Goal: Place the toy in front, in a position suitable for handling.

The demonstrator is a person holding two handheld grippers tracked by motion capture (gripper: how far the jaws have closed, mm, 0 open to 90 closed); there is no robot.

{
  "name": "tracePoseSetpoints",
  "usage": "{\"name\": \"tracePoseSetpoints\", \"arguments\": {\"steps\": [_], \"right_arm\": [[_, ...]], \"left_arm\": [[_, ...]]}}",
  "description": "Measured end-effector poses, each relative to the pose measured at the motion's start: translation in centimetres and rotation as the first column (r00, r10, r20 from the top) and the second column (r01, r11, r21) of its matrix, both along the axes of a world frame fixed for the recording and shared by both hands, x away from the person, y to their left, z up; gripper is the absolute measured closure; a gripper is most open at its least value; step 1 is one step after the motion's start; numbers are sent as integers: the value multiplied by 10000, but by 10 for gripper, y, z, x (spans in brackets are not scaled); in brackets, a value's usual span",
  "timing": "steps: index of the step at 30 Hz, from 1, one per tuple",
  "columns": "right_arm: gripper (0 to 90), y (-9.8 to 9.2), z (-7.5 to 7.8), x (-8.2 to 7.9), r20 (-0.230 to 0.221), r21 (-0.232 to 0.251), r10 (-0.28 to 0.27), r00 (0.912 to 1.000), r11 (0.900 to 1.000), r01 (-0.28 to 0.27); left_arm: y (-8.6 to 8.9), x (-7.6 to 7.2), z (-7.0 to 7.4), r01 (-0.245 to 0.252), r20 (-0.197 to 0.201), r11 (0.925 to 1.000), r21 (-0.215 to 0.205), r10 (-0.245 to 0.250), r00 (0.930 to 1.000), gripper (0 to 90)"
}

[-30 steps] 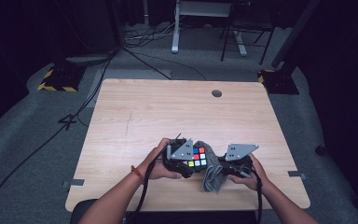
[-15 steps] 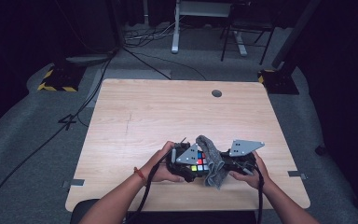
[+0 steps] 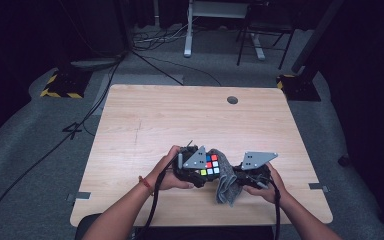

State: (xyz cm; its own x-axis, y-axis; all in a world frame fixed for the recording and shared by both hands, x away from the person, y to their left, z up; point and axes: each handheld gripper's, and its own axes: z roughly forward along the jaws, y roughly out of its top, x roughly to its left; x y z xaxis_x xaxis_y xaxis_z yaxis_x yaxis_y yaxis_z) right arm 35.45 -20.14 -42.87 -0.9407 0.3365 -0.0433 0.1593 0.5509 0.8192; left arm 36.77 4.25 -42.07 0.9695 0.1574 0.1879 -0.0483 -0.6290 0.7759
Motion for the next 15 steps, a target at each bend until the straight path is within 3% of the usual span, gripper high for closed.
{"name": "tracePoseSetpoints", "arguments": {"steps": [5,10,15], "right_arm": [[824,-3,9,-3,473,236,-146,9988,9996,135],[824,-5,4,7,328,177,-477,9983,9987,471],[824,-3,-6,11,-181,-109,-313,9993,9995,311]], "left_arm": [[-6,-3,-6,356,-403,9993,-67,-359,9985,337],[-12,-9,-6,690,-328,9976,16,-689,9971,337],[-8,-10,-2,653,-305,9977,-164,-657,9974,337]]}}
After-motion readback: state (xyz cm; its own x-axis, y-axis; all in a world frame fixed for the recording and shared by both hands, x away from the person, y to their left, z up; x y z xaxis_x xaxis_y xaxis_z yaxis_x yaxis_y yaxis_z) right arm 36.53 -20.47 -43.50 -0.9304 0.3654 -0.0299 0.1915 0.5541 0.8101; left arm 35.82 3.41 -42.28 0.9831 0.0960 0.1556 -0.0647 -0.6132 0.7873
